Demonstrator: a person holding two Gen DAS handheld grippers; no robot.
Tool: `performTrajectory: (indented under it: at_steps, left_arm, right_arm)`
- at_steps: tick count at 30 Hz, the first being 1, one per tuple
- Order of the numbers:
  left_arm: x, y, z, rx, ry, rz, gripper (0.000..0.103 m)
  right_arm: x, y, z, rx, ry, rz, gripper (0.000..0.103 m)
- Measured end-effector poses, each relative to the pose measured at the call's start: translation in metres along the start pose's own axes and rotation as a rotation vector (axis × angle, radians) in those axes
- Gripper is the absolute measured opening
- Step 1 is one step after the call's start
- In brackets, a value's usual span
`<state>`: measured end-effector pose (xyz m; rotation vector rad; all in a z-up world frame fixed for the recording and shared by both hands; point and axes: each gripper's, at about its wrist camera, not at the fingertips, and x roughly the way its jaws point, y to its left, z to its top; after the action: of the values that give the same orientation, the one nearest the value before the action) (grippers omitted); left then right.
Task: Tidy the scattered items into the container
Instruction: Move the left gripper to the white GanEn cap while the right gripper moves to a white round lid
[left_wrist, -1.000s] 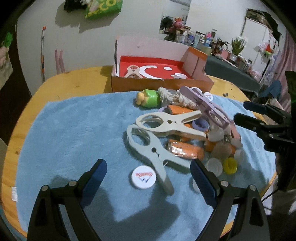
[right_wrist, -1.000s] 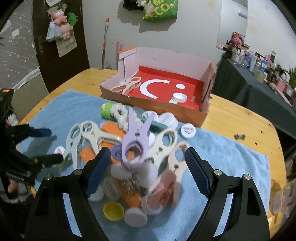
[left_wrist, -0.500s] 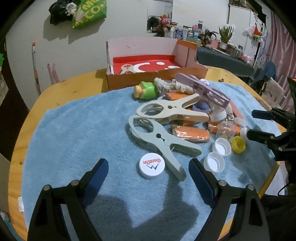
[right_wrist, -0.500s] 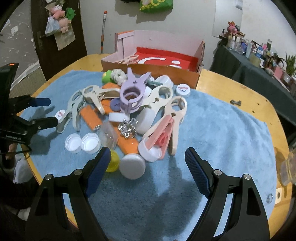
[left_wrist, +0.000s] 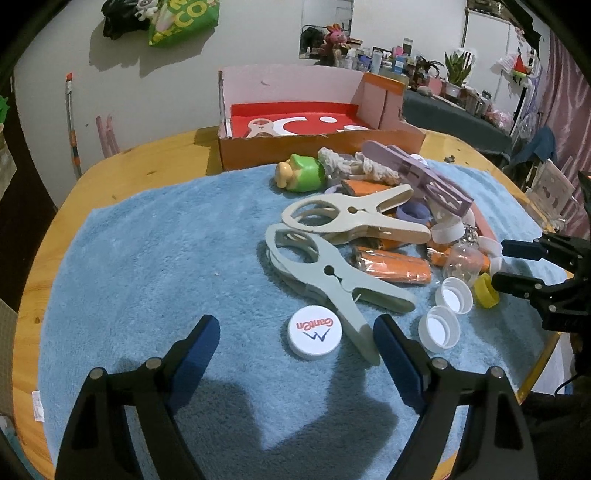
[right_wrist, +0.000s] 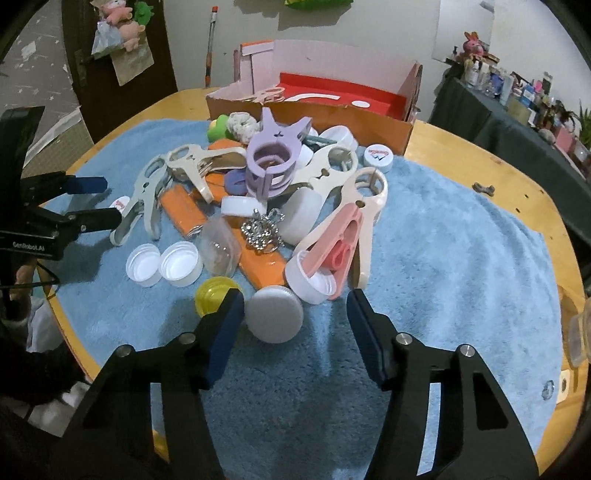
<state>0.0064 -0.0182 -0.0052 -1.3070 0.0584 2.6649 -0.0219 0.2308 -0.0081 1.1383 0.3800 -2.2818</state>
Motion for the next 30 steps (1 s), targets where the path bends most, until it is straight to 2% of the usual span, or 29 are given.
performTrajectory:
  at_steps: [5,11,22,30]
  left_arm:
    - [-0.001,-0.002,0.000,0.017,0.000,0.001,0.084]
    - [-0.001,-0.001,0.001,0.021,0.004,-0.001,0.079]
    - [-0.005,0.006,-0.003,0.031,0.021,0.020,0.078]
    - [0.001,0.011,-0.004,0.012,0.040,-0.004,0.077]
  right_arm:
    - [0.003,0.001,0.000,-0.002,0.013,0.015,0.050]
    - [0.004,0.002,0.001,-0.003,0.022,0.025,0.050]
    - [0.006,0.002,0.001,-0.003,0.038,0.036,0.050]
    - [0.008,0.003,0.001,-0.011,0.042,0.036,0.050]
